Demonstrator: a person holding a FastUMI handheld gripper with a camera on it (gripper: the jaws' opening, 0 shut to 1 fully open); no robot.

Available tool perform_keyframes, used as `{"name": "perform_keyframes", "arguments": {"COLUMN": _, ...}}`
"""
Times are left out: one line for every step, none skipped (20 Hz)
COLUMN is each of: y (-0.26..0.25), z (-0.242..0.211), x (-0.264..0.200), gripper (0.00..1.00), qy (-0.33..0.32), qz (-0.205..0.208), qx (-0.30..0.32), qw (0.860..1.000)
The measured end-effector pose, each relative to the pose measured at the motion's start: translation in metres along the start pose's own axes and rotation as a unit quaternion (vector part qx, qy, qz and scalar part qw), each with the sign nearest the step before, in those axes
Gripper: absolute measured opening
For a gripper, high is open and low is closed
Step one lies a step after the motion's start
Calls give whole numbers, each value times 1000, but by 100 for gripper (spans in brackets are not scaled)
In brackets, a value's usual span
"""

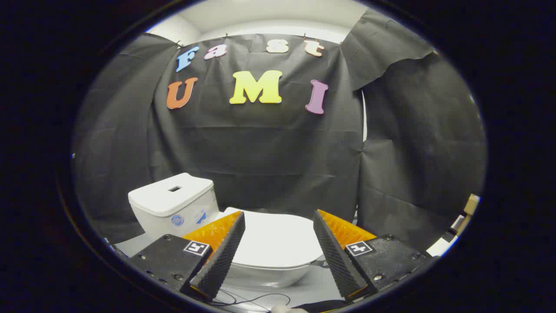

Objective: Open the toilet lid.

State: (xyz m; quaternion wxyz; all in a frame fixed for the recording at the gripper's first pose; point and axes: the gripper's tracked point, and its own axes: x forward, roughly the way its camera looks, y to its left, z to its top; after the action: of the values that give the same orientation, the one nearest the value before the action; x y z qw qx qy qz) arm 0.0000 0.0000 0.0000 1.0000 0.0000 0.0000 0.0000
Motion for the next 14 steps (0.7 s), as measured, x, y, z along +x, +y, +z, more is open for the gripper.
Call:
{"name": "perform_keyframes", "arguments": {"y": -1, "z": 0, "x": -1, "gripper": 99, "qy": -2, "qz": -2, "qx": -2, "qw": 1000}}
{"name": "perform_keyframes", "arguments": {"y": -1, "z": 0, "x": -2, "gripper": 99, "qy": -1, "qz": -2, "qx": -4, "qw": 1000}}
{"name": "perform_keyframes", "arguments": {"y": -1, "z": -2, "x": -1, "gripper": 99, "qy": 0, "qz": -1, "qx": -5, "qw": 1000}}
{"name": "perform_keyframes", "arguments": {"y": 0, "z": -2, "x": -2, "gripper": 99, "qy": 2, "qz": -1, "qx": -5, "qw": 1000}}
{"name": "perform_keyframes", "arguments": {"y": -1, "z": 0, "x": -2, "gripper": 99, "qy": 0, "qz": -1, "qx": -5, "qw": 1000}}
{"name": "perform_keyframes", "arguments": {"y": -1, "z": 1, "x": -3, "gripper": 99, "qy": -2, "qz": -3, "qx": -7, "qw": 1000}}
{"name": "perform_keyframes", "arguments": {"y": -2, "z": 1, "x": -4, "gripper": 99, "qy": -5, "qz": -4, "qx": -8, "qw": 1000}}
{"name": "perform_keyframes", "arguments": {"y": -1, "z": 2, "x": -4, "gripper": 99, "qy": -6, "qz": -4, "qx": -9, "qw": 1000}}
{"name": "perform_keyframes", "arguments": {"y": 0, "z": 3, "x": -4, "gripper": 99, "qy": -8, "qz": -2, "qx": -8, "qw": 1000}}
{"name": "perform_keyframes", "arguments": {"y": 0, "z": 4, "x": -4, "gripper": 99, "qy": -9, "qz": -1, "qx": -7, "qw": 1000}}
{"name": "perform_keyframes", "arguments": {"y": 0, "z": 3, "x": -4, "gripper": 99, "qy": -9, "qz": -1, "qx": -7, "qw": 1000}}
{"name": "perform_keyframes", "arguments": {"y": 1, "z": 4, "x": -4, "gripper": 99, "qy": -9, "qz": 0, "qx": -6, "qw": 1000}}
{"name": "perform_keyframes", "arguments": {"y": 2, "z": 4, "x": -3, "gripper": 99, "qy": -9, "qz": 1, "qx": -6, "qw": 1000}}
{"name": "perform_keyframes", "arguments": {"y": 2, "z": 5, "x": -3, "gripper": 99, "qy": -9, "qz": 2, "qx": -5, "qw": 1000}}
